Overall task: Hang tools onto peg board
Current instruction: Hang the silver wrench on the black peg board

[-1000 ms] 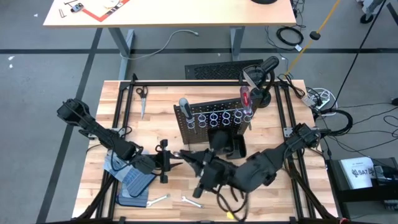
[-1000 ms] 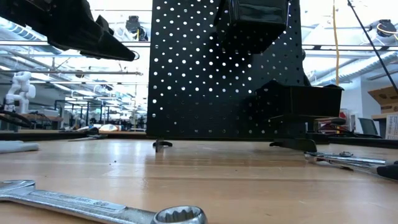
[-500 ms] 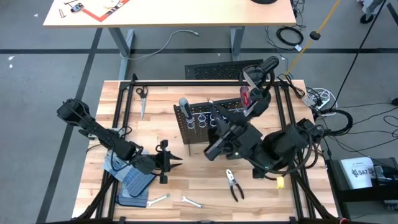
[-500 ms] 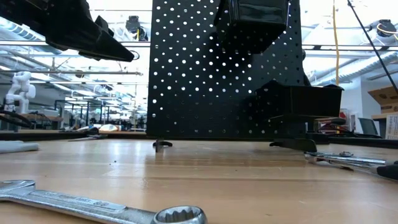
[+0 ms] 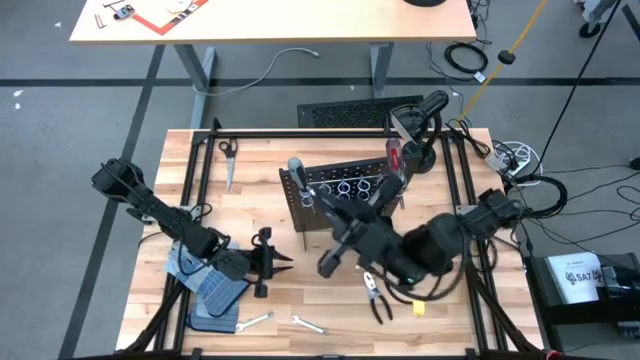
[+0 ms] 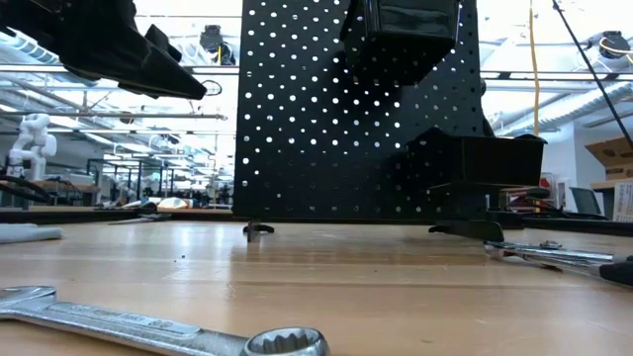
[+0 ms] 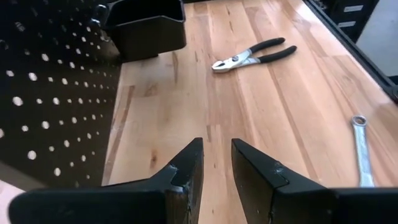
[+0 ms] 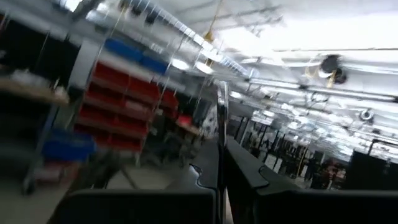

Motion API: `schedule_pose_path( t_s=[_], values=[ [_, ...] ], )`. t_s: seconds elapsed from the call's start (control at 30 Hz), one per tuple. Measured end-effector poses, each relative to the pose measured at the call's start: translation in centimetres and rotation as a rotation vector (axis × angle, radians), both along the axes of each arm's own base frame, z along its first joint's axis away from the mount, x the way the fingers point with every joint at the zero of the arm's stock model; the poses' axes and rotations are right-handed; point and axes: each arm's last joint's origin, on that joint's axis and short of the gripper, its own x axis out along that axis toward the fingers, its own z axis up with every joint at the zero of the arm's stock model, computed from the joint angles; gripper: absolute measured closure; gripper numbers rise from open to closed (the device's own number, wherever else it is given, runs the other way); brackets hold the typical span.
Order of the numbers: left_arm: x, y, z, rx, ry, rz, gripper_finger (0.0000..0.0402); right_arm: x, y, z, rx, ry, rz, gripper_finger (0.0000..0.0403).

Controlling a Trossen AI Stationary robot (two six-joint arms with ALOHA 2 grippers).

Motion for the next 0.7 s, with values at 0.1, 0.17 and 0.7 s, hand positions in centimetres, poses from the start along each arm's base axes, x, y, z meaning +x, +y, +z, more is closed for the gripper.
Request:
schedule_pose_path(
  t_s=[0.1,0.17,0.7],
  values=[
    [-0.1,-0.1,-0.1,0.002,0.006,-0.008,0.0309,-2.0,0.2,0.7,0.013,0.04,0.066,0.0401],
    [-0.1,-0.1,-0.1,0.001,0.006,-0.01,0.0309,-3.6,0.0,1.1,0.024,0.056,0.119,0.0401],
    [0.2,0.3,0.1,0.033,-0.014,0.019,0.0309,-11.3,-5.9,-5.3,0.15,-0.158,0.186,0.0401]
  ],
)
